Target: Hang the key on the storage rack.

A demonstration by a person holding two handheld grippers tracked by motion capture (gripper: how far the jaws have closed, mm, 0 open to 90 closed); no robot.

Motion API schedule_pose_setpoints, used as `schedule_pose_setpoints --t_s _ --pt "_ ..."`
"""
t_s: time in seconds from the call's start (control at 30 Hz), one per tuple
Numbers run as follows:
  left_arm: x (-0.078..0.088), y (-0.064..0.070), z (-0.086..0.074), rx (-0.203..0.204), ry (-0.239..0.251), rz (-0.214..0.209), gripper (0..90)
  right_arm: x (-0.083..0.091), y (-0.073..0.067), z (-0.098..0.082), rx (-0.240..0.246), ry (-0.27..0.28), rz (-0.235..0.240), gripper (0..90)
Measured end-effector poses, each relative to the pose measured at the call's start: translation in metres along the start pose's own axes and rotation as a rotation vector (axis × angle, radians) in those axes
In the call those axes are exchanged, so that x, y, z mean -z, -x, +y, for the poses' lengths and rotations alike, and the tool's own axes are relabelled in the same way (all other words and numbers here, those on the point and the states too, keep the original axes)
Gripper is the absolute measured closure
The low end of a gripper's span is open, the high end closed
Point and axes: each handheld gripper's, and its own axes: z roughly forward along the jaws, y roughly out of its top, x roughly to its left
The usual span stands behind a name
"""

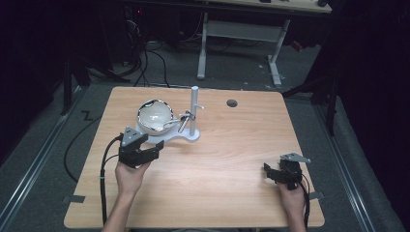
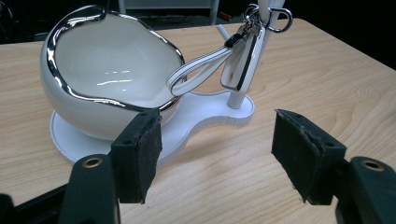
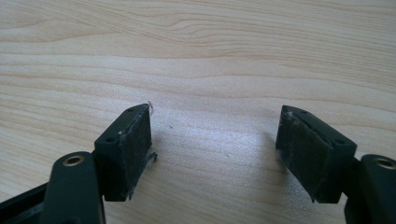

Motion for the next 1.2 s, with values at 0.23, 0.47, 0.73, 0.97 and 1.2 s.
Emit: schedule_pose_setpoints --t_s 0.23,0.47,0.73,0.97,1.2 --pt "0.003 -0.002 -0.007 0.006 -0.004 0.0 33.5 0.0 0.0 0.0 0.0 0.0 0.0 27.0" --pt "0.007 -0.003 -0.011 0.012 -0.003 0.001 33.5 0.0 0.0 0.0 0.0 0.0 0.0 27.0" --pt "0.01 -0.005 -0.018 0.029 -0.003 0.0 33.5 0.0 0.0 0.0 0.0 -0.001 -0.001 27.0" --pt "0.01 -0.005 -0.024 0.025 -0.015 0.01 33.5 0.0 0.0 0.0 -0.001 0.0 -0.001 26.9" --pt "0.013 -0.008 -0.031 0.037 -0.021 0.014 33.5 0.0 0.0 0.0 0.0 -0.001 -0.001 27.0"
